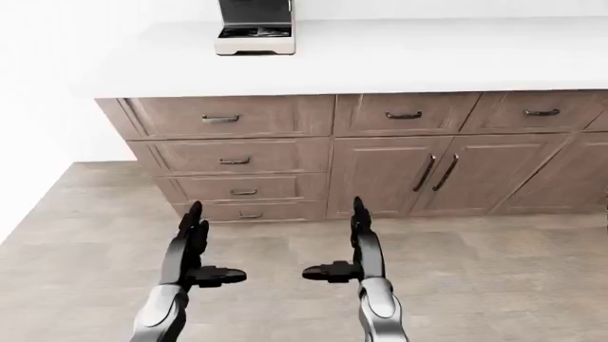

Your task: Navigate to the stove.

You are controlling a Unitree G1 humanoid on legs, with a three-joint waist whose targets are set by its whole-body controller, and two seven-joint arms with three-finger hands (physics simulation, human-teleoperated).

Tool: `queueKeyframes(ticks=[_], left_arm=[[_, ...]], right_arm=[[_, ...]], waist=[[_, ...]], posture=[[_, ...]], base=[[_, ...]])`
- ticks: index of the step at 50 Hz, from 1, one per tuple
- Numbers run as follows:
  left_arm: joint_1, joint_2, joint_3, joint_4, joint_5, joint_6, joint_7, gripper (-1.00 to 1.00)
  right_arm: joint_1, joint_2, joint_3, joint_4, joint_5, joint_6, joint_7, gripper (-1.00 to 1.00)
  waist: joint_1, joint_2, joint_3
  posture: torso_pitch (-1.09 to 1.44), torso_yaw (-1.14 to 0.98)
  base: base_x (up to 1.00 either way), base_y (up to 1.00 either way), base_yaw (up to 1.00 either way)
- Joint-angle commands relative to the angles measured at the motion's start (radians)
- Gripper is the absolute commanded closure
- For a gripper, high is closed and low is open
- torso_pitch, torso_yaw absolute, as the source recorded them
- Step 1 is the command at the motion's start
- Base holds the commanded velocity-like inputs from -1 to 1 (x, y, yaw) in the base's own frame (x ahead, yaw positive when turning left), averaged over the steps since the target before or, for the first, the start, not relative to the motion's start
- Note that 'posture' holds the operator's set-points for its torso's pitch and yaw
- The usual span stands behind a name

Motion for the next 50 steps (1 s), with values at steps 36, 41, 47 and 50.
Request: queueKeyframes(ticks=[36, 41, 47, 50], left_arm=[[-0.179, 0.099, 0.189, -0.876, -0.157, 0.59, 0.1, -1.0], [-0.279, 0.148, 0.317, -1.001, -0.297, 0.803, 0.154, -1.0], [-0.334, 0.232, 0.403, -1.114, -0.425, 0.951, 0.224, -1.0], [-0.375, 0.315, 0.485, -1.135, -0.6, 0.989, 0.324, -1.0]], right_arm=[[-0.081, -0.054, -0.11, -0.802, 0.049, 0.503, 0.0, -1.0], [-0.194, -0.094, -0.188, -1.064, 0.106, 0.799, -0.028, -1.0], [-0.368, -0.396, -0.322, -1.134, 0.597, 0.96, -0.387, -1.0], [-0.376, -0.718, -0.401, -1.135, 1.13, 0.842, -0.778, -1.0]], waist=[[0.006, 0.0, -0.088], [0.009, 0.004, -0.078], [0.008, 0.003, -0.066], [0.014, -0.006, -0.06]], posture=[[0.0, 0.0], [0.0, 0.0], [0.0, 0.0], [0.0, 0.0]], base=[[0.0, 0.0, 0.0], [0.0, 0.0, 0.0], [0.0, 0.0, 0.0], [0.0, 0.0, 0.0]])
